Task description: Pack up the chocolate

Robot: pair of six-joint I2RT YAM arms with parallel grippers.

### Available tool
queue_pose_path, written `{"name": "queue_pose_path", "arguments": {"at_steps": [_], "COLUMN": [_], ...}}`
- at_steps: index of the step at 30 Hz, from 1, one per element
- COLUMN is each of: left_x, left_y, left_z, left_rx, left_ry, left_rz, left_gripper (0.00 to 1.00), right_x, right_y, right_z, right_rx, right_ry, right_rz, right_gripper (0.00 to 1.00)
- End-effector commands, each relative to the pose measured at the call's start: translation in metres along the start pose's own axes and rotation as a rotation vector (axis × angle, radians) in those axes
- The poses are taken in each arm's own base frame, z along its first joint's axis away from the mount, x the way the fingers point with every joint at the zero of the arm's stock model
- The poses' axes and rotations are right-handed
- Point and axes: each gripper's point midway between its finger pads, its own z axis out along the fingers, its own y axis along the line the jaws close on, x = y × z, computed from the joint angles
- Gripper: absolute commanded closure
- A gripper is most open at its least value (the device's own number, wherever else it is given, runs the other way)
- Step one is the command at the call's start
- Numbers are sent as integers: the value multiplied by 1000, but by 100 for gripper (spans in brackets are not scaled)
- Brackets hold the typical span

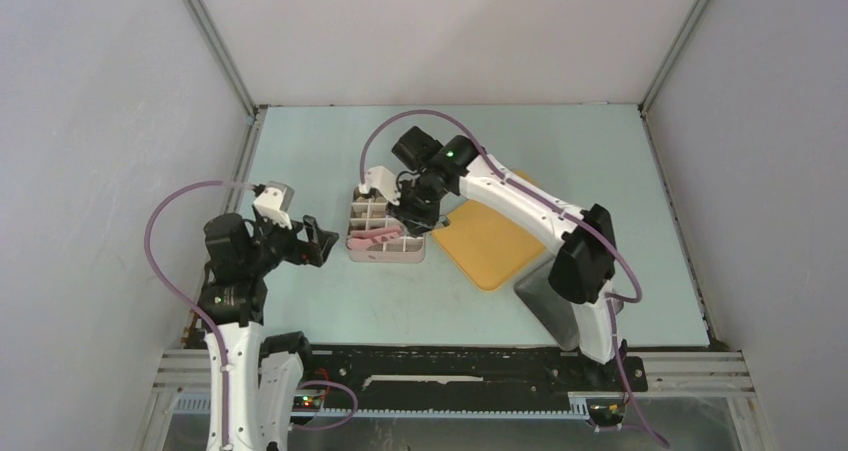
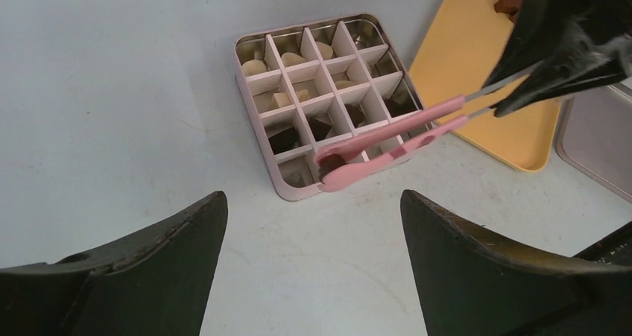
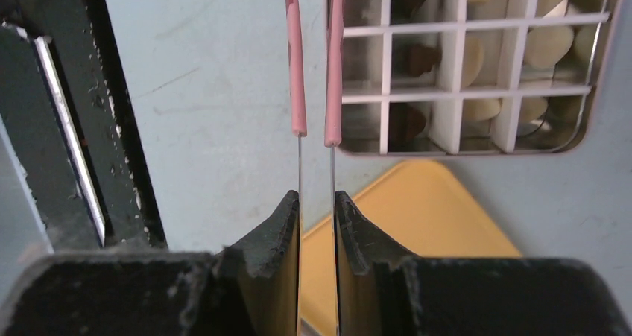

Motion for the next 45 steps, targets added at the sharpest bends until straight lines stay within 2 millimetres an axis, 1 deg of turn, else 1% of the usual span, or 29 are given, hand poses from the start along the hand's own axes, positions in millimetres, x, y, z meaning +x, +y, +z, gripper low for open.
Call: {"name": "queue_pose_path", "arguments": {"at_steps": [1,6,12,14,16,19,22,24,25,28,30,32,33,35,37,38,41,45], "left_x": [-8,-8,-7,-7,-6,-5,-4,-4,-4,-3,-2,0,0,1,2,3,5,6], "left_y": [1,1,2,2,2,3,3,3,2,3,2,2,1,0,1,2,3,3], "left_z": [-7,-7,-6,-6,-6,-6,-6,-5,-5,-3,-1,2,4,7,10,12,15,18], "left_rx": [-18,-17,-18,-18,-20,-21,-19,-18,-15,-10,-2,11,19,35,43,44,46,57], "left_ry": [-21,-21,-20,-20,-19,-20,-19,-17,-17,-17,-13,-6,-2,10,18,25,39,51], "left_rz": [29,29,27,27,26,25,23,23,22,17,10,-2,-9,-22,-34,-41,-59,-81], "left_gripper": [11,11,11,11,11,11,10,11,11,10,10,10,10,10,11,11,11,11], "right_x": [-28,-30,-25,-22,-21,-22,-25,-23,-23,-13,1,21,35,67,103,128,180,233], "right_y": [-9,-17,-17,-17,-18,-20,-23,-23,-23,-25,-28,-32,-34,-40,-44,-47,-50,-57], "right_z": [-4,6,18,20,20,17,7,-6,-20,-56,-78,-96,-103,-114,-120,-122,-132,-149], "right_rx": [20,28,9,8,16,30,57,85,107,163,208,252,272,313,342,359,437,499], "right_ry": [-44,-30,-9,1,6,1,-9,-1,-12,-48,-71,-78,-72,-52,-25,-1,31,29], "right_rz": [-23,-16,-4,0,4,8,8,10,8,32,58,87,108,168,250,310,433,630], "right_gripper": [83,81,77,74,69,68,68,69,70,71,71,72,72,73,73,74,74,74]}}
